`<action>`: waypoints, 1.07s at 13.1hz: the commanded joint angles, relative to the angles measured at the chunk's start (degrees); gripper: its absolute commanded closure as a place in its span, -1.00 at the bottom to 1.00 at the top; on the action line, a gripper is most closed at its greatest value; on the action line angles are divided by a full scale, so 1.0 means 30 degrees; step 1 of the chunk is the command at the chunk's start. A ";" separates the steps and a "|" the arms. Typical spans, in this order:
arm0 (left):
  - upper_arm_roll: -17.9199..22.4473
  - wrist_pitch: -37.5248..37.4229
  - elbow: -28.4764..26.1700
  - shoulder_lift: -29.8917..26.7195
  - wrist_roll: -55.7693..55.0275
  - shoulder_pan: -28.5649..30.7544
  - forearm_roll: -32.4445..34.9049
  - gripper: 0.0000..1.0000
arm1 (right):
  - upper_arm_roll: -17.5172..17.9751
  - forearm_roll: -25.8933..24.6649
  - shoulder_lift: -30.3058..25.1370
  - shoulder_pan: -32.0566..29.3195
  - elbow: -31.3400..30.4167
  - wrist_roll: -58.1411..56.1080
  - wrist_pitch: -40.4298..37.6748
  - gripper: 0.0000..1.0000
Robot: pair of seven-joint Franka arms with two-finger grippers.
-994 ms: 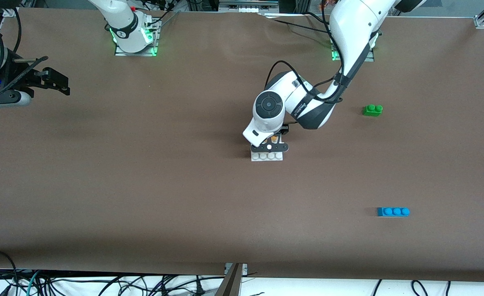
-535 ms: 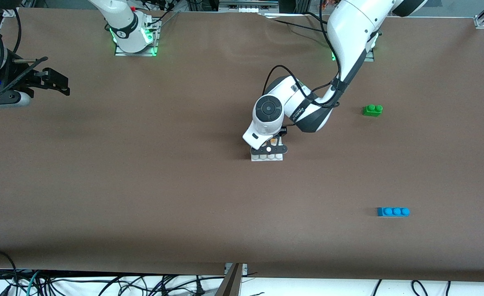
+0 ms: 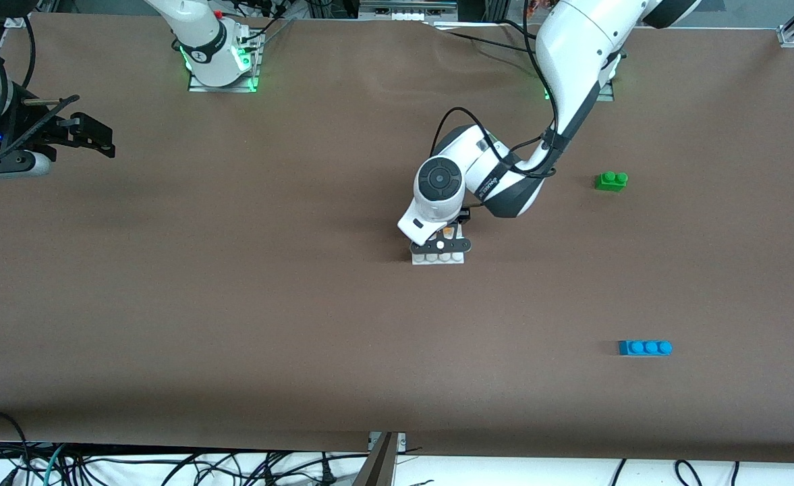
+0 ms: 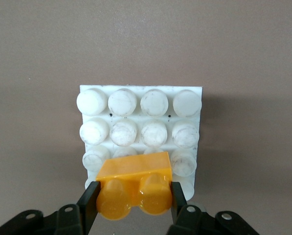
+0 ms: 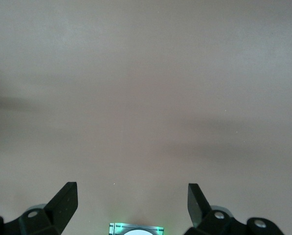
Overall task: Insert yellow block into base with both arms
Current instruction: 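Press the yellow block onto the base plate studs and open the left gripper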
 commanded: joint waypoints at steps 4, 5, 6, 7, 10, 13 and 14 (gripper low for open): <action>0.0095 -0.0068 0.0298 0.0432 0.0041 -0.0313 0.0822 0.46 | -0.0016 0.0043 0.0152 -0.0084 0.0455 -0.0332 -0.0413 -0.99; 0.0095 -0.0068 0.0327 0.0520 0.0041 -0.0401 0.1375 0.46 | -0.0016 0.0043 0.0181 -0.0084 0.0455 -0.0332 -0.0413 -0.99; 0.0095 -0.0068 0.0327 0.0549 0.0041 -0.0489 0.1641 0.46 | -0.0016 0.0043 0.0181 -0.0084 0.0455 -0.0332 -0.0413 -0.99; 0.0095 -0.0068 0.0327 0.0579 0.0041 -0.0519 0.1644 0.46 | -0.0016 0.0043 0.0181 -0.0084 0.0455 -0.0332 -0.0413 -0.99; 0.0066 -0.0039 0.0327 0.0695 0.0041 -0.0519 0.1644 0.46 | -0.0016 0.0043 0.0181 -0.0113 0.0455 -0.0332 -0.0384 -0.99; 0.0095 -0.0009 0.0327 0.0960 0.0041 -0.0548 0.1760 0.46 | -0.0016 0.0043 0.0181 -0.0113 0.0455 -0.0332 -0.0384 -0.99; 0.0095 0.0020 0.0327 0.1018 0.0041 -0.0664 0.1761 0.46 | -0.0016 0.0043 0.0181 -0.0113 0.0455 -0.0332 -0.0384 -0.99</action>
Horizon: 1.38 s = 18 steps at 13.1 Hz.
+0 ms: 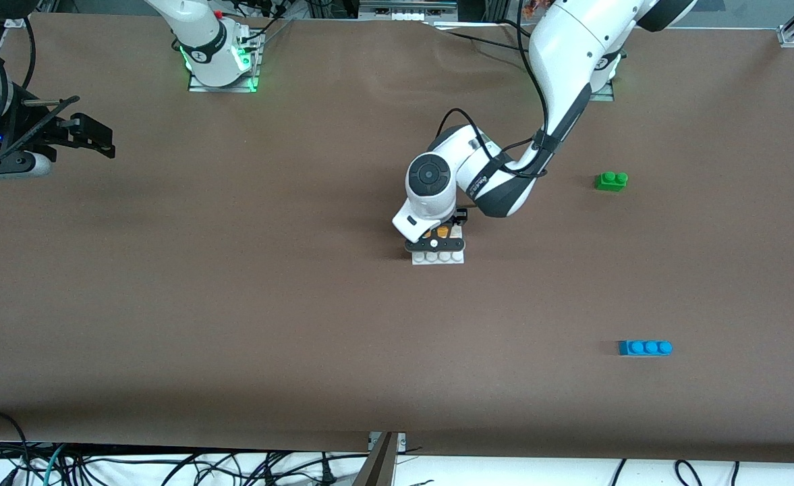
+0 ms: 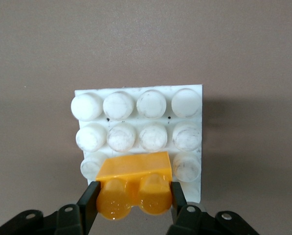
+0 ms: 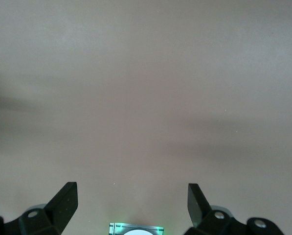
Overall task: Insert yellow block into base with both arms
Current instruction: 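Press the yellow block onto the base plate studs and open the left gripper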
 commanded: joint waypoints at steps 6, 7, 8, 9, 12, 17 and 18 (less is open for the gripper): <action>0.0100 -0.0009 0.0332 0.0600 -0.0029 -0.0355 0.0439 -0.49 | -0.0002 0.0043 0.0160 -0.0110 0.0455 -0.0302 -0.0383 -0.99; 0.0100 -0.0067 0.0332 0.0570 -0.0001 -0.0297 0.0409 -0.99 | -0.0002 0.0043 0.0160 -0.0110 0.0455 -0.0302 -0.0412 -0.99; 0.0100 -0.0241 0.0390 0.0454 -0.0059 -0.0267 0.0351 -1.00 | -0.0002 0.0043 0.0160 -0.0110 0.0455 -0.0302 -0.0413 -0.99; 0.0071 -0.0330 0.0420 0.0279 -0.0088 -0.0180 0.0235 -1.00 | -0.0002 0.0043 0.0160 -0.0110 0.0484 -0.0302 -0.0384 -0.99; 0.0041 -0.2666 0.0742 -0.1356 -0.0118 0.0054 0.0058 -1.00 | -0.0002 0.0043 0.0160 -0.0110 0.0455 -0.0302 -0.0383 -0.99; -0.0046 -0.6387 0.1440 -0.5985 0.0608 0.2949 -0.1289 -1.00 | -0.0002 0.0043 0.0160 -0.0139 0.0455 -0.0302 -0.0412 -0.99; 0.0011 -0.7787 0.2228 -0.6485 0.1688 0.3536 -0.2102 -1.00 | -0.0002 0.0043 0.0160 -0.0139 0.0455 -0.0302 -0.0384 -0.99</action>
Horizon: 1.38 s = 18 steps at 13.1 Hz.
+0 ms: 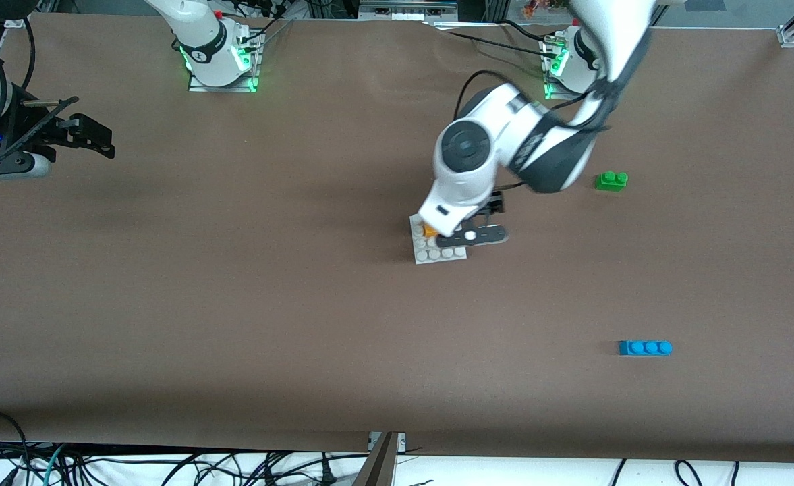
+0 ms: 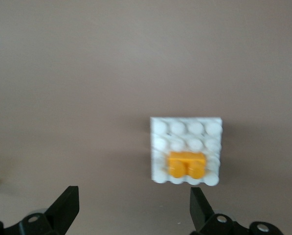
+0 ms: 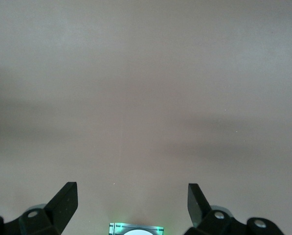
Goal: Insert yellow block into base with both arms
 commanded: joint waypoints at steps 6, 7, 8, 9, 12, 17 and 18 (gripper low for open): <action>-0.0064 -0.8710 0.5016 -0.2869 0.6002 0.5018 -0.2357 -1.00 | 0.0030 0.0044 0.0137 -0.0097 0.0448 -0.0302 -0.0380 -0.99; -0.0004 -0.8653 0.4494 -0.3689 0.7551 0.5665 -0.2678 -1.00 | 0.0001 0.0044 0.0137 -0.0126 0.0448 -0.0302 -0.0380 -0.99; 0.0025 -0.8623 0.3706 -0.4248 0.9423 0.7005 -0.3116 -1.00 | 0.0029 0.0044 0.0137 -0.0126 0.0448 -0.0302 -0.0409 -0.99; 0.0373 -0.8101 0.2480 -0.5095 1.1153 0.7831 -0.3990 -1.00 | 0.0030 0.0044 0.0137 -0.0126 0.0448 -0.0302 -0.0409 -0.99; 0.3828 -0.3514 -0.3257 -0.8404 1.3422 0.6701 -0.4878 -1.00 | 0.0030 0.0044 0.0137 -0.0126 0.0448 -0.0273 -0.0380 -0.99; 0.4390 -0.2559 -0.4563 -0.9469 1.3015 0.5351 -0.4121 -1.00 | 0.0029 0.0044 0.0137 -0.0097 0.0448 -0.0273 -0.0409 -0.99; 0.4565 -0.2559 -0.4593 -0.9498 1.3016 0.4972 -0.3565 -1.00 | 0.0030 0.0044 0.0137 -0.0126 0.0448 -0.0273 -0.0409 -0.99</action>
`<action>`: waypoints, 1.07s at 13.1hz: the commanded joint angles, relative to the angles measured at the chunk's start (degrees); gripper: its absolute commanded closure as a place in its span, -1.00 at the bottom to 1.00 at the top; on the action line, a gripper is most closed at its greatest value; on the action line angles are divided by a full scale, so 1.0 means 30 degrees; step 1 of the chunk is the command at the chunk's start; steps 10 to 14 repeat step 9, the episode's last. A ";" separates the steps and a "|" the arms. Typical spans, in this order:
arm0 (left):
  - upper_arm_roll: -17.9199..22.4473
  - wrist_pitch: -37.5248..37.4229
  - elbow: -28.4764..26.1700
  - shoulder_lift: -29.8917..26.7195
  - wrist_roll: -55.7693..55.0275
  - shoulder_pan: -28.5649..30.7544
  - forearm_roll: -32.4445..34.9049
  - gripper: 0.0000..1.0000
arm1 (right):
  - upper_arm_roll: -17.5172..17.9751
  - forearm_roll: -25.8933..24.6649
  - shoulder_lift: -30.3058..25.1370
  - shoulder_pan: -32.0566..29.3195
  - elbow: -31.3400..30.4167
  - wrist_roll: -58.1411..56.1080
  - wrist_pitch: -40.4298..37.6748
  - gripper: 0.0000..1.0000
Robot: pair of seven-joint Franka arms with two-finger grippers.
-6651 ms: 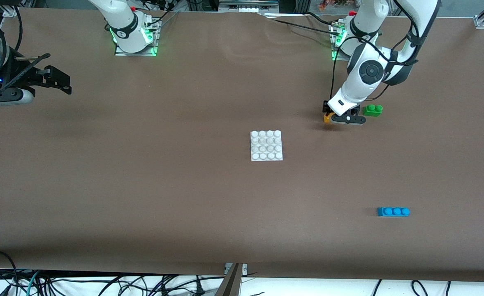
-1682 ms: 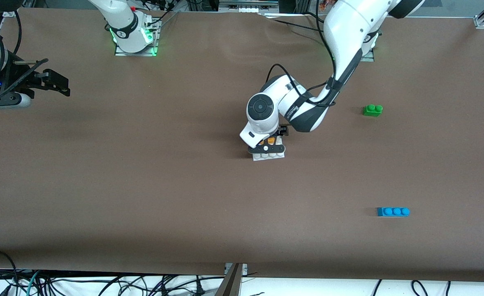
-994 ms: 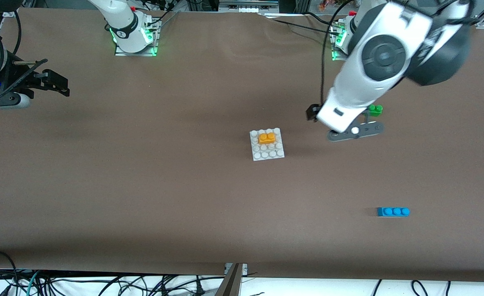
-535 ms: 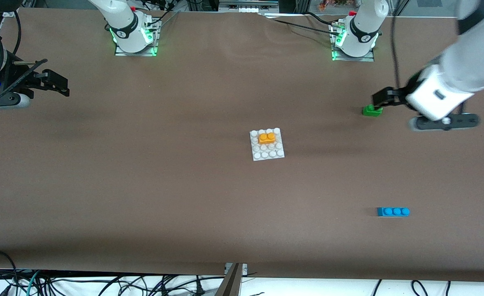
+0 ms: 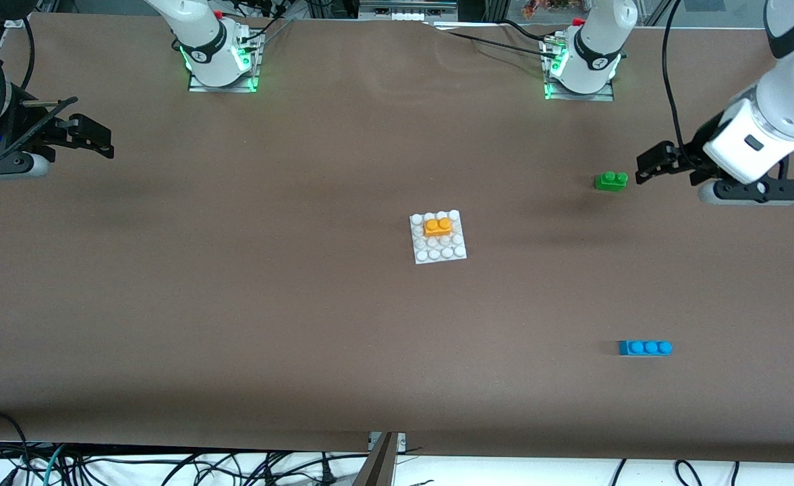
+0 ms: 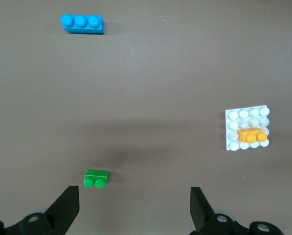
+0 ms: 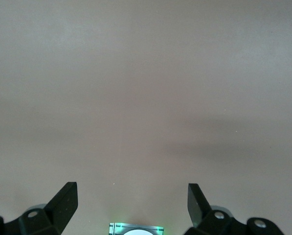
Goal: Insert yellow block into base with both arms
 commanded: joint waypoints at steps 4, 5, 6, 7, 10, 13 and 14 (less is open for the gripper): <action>0.1527 0.0418 -0.0934 -0.0920 -0.0105 -0.1263 0.0979 -1.00 | 0.0049 0.0043 0.0130 -0.0122 0.0437 -0.0244 -0.0402 -0.99; 0.1560 0.0418 -0.0934 -0.0920 -0.0048 -0.1235 0.1035 -1.00 | 0.0049 0.0043 0.0130 -0.0093 0.0437 -0.0244 -0.0402 -0.99; 0.1589 0.0389 -0.0934 -0.0949 0.0010 -0.1234 0.1152 -1.00 | 0.0049 0.0043 0.0130 -0.0122 0.0437 -0.0244 -0.0402 -0.99; 0.1590 0.0330 -0.0934 -0.0949 0.0040 -0.1234 0.1182 -1.00 | 0.0049 0.0014 0.0130 -0.0122 0.0437 -0.0244 -0.0402 -0.99; 0.1590 0.0330 -0.0934 -0.0949 0.0099 -0.1234 0.1153 -1.00 | 0.0049 0.0043 0.0130 -0.0122 0.0437 -0.0244 -0.0402 -0.99; 0.1590 0.0330 -0.0934 -0.0949 0.0099 -0.1234 0.1153 -1.00 | 0.0049 0.0043 0.0130 -0.0122 0.0437 -0.0244 -0.0402 -0.99; 0.1590 0.0330 -0.0934 -0.0949 0.0099 -0.1234 0.1153 -1.00 | 0.0049 0.0043 0.0130 -0.0122 0.0437 -0.0244 -0.0402 -0.99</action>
